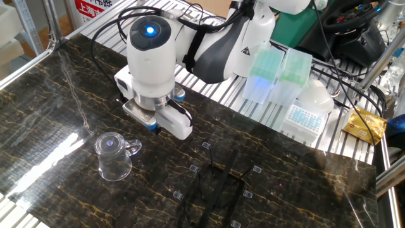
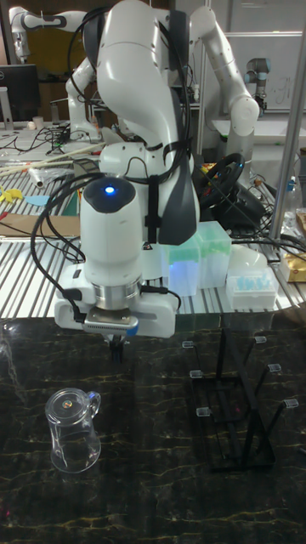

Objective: Put the cup on the cup rack

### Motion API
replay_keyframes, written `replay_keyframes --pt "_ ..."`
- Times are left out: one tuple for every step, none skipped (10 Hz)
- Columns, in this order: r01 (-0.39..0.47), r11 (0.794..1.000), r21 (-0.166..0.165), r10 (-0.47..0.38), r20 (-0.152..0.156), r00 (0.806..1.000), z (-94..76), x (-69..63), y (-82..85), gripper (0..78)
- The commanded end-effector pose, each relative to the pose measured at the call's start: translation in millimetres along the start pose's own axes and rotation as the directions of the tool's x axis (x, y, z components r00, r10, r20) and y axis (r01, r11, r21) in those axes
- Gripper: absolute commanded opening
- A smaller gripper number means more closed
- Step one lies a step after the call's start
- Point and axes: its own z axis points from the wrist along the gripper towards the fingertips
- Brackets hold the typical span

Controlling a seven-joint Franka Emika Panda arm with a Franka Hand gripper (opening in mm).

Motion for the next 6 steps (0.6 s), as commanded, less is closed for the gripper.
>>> replay_keyframes --pt "-0.053 0.999 0.007 0.053 0.010 0.999 -2.4 -3.8 -4.8 0.0" --pt "-0.052 0.999 0.006 0.052 0.015 0.999 -2.6 -4.1 -5.2 0.0" --pt "-0.072 0.997 0.007 0.071 0.011 0.997 -2.9 -4.4 -5.3 0.0" --pt "-0.097 0.995 0.007 0.097 0.024 0.995 -2.9 -4.4 -5.3 0.0" --pt "-0.113 0.994 0.004 0.113 0.027 0.993 -2.9 -4.4 -5.3 0.0" --pt "-0.127 0.992 0.000 0.126 0.026 0.992 -2.9 -4.4 -5.3 0.0"
